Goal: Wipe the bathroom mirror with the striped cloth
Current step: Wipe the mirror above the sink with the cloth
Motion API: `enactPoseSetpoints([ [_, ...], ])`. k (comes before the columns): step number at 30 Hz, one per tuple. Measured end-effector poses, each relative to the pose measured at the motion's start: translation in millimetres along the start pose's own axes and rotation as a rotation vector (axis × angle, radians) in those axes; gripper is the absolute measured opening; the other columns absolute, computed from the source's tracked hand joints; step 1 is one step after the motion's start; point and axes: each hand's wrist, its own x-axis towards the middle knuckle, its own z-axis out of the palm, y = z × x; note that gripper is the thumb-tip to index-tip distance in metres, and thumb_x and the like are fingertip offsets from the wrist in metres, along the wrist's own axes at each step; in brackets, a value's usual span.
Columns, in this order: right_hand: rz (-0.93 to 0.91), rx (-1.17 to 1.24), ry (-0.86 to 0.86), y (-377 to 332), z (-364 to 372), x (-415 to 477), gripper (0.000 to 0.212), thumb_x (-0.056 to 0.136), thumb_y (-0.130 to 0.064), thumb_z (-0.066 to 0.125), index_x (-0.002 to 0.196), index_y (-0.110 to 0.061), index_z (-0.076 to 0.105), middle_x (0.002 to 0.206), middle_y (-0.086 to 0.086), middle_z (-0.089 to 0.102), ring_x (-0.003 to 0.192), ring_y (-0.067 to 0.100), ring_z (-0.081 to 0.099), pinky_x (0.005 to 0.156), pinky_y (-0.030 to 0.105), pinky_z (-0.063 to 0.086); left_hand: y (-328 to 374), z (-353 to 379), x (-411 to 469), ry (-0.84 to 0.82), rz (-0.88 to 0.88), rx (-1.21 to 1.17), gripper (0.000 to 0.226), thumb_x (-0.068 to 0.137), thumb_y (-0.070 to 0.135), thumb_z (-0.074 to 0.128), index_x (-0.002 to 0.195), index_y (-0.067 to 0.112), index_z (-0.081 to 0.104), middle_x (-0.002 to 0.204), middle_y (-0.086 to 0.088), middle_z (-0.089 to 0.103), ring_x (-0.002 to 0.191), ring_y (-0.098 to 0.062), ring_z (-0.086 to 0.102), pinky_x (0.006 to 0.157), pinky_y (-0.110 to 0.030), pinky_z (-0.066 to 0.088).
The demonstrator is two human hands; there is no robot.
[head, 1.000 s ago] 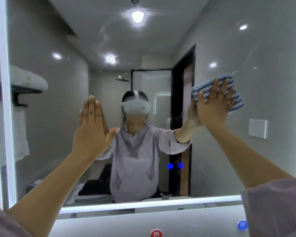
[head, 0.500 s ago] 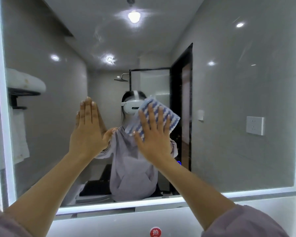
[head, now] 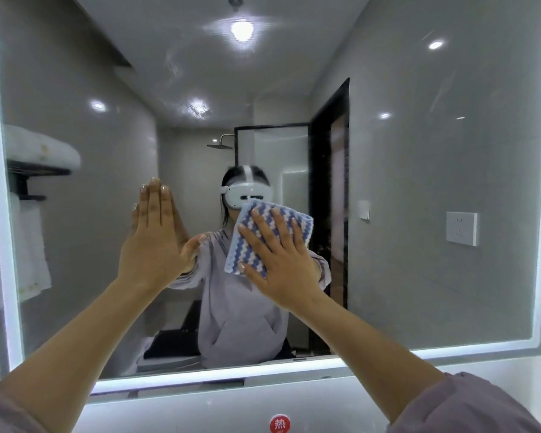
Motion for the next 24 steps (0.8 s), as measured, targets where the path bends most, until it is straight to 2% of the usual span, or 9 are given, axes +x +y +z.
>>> enactPoseSetpoints([
  [5,0.063,-0.071,0.050,58.9,-7.5,-0.4,0.069,0.094,-0.063,0.020,0.152,-0.030,0.000,0.160,-0.002,-0.006,0.147,0.029,-0.003,0.118,0.048,-0.007,-1.4,1.9,1.0,0.012,0.004,0.029,0.101,0.080,0.075,0.009,0.144,0.001,-0.017,0.154,-0.013,-0.025,0.143,-0.023,-0.021,0.119,-0.039,-0.002],
  [10,0.189,-0.073,0.074,118.3,-24.2,-6.4,0.069,0.094,-0.061,0.020,0.152,-0.024,0.011,0.159,0.007,0.004,0.147,0.026,-0.003,0.119,0.043,-0.009,-1.6,2.9,0.9,0.023,0.012,0.003,0.100,0.082,0.073,0.014,0.145,0.002,-0.016,0.154,-0.013,-0.024,0.144,-0.023,-0.020,0.119,-0.040,-0.002],
  [13,0.301,-0.071,0.054,145.8,-29.4,-14.0,0.073,0.091,-0.061,0.020,0.152,-0.021,0.009,0.160,0.012,0.002,0.147,0.033,-0.004,0.119,0.051,0.001,-0.7,2.9,1.0,0.025,0.015,0.007,0.100,0.081,0.073,0.014,0.145,0.001,-0.015,0.154,-0.013,-0.022,0.144,-0.024,-0.018,0.119,-0.041,0.000],
  [16,0.423,-0.069,0.053,165.0,-32.9,-22.7,0.075,0.091,-0.059,0.020,0.152,-0.020,0.001,0.160,0.012,-0.004,0.147,0.033,-0.006,0.118,0.053,0.003,-0.2,1.7,0.2,0.027,0.013,0.021,0.100,0.082,0.072,0.013,0.145,0.000,-0.013,0.155,-0.015,-0.019,0.145,-0.026,-0.015,0.119,-0.041,0.000],
  [19,0.582,0.009,0.074,176.5,-36.0,-32.4,0.073,0.090,-0.061,0.013,0.152,-0.024,0.000,0.161,0.007,-0.006,0.147,0.028,-0.008,0.119,0.048,-0.002,1.3,0.7,0.1,0.033,0.009,-0.001,0.099,0.086,0.070,0.023,0.145,0.001,-0.015,0.156,-0.015,-0.019,0.144,-0.025,-0.016,0.119,-0.040,-0.001],
  [24,0.692,0.023,0.069,172.1,-33.5,-30.9,0.072,0.089,-0.059,0.004,0.151,-0.024,-0.001,0.161,0.007,-0.004,0.147,0.028,-0.007,0.119,0.048,-0.003,4.4,-0.2,0.7,0.026,-0.009,-0.019,0.100,0.082,0.067,0.027,0.141,0.003,-0.022,0.154,-0.013,-0.025,0.143,-0.023,-0.021,0.117,-0.037,-0.007],
])
